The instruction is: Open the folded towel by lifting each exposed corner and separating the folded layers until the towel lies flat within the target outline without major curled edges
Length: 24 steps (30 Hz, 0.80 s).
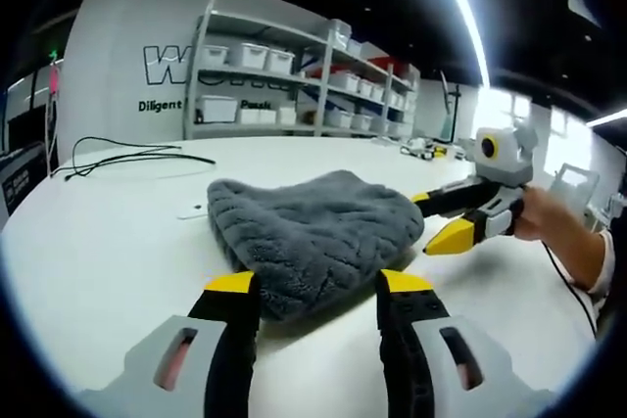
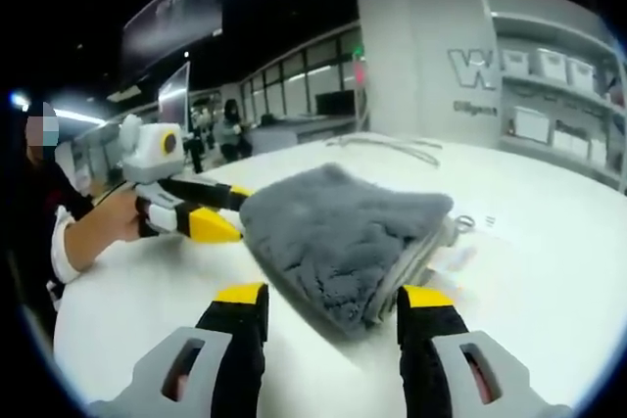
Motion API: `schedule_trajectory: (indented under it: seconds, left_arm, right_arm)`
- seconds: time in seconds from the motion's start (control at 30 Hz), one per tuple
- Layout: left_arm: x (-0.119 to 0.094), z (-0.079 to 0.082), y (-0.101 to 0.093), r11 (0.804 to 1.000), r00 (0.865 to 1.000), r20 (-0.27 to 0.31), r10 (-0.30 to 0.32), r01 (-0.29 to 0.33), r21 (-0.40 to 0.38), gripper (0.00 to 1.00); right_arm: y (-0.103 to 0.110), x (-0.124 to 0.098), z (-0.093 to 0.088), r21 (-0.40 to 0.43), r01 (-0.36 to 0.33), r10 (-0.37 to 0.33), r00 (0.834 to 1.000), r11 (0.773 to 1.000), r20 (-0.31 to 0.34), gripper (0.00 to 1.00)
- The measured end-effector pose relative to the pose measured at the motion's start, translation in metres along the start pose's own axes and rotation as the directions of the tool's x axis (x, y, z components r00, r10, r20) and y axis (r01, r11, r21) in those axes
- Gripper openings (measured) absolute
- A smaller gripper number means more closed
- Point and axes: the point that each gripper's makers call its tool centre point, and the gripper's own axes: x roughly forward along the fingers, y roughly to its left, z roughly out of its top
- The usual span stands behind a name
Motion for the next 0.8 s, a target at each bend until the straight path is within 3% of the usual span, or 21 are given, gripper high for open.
schedule_trajectory:
  seconds: [0.6, 0.8]
  left_arm:
    - [-0.0040, -0.0032, -0.0017, 0.999, 1.000, -0.017, -0.008, 0.008, 0.049, 0.38]
    - [-0.0060, -0.0030, -0.0024, 1.000, 1.000, -0.012, -0.014, 0.014, 0.027, 0.34]
  right_arm:
    - [0.0014, 0.0018, 0.0029, -0.011, -0.012, 0.012, 1.000, 1.000, 0.021, 0.41]
    - [0.0006, 0.0016, 0.0035, -0.019, -0.011, 0.011, 1.000, 1.000, 0.023, 0.36]
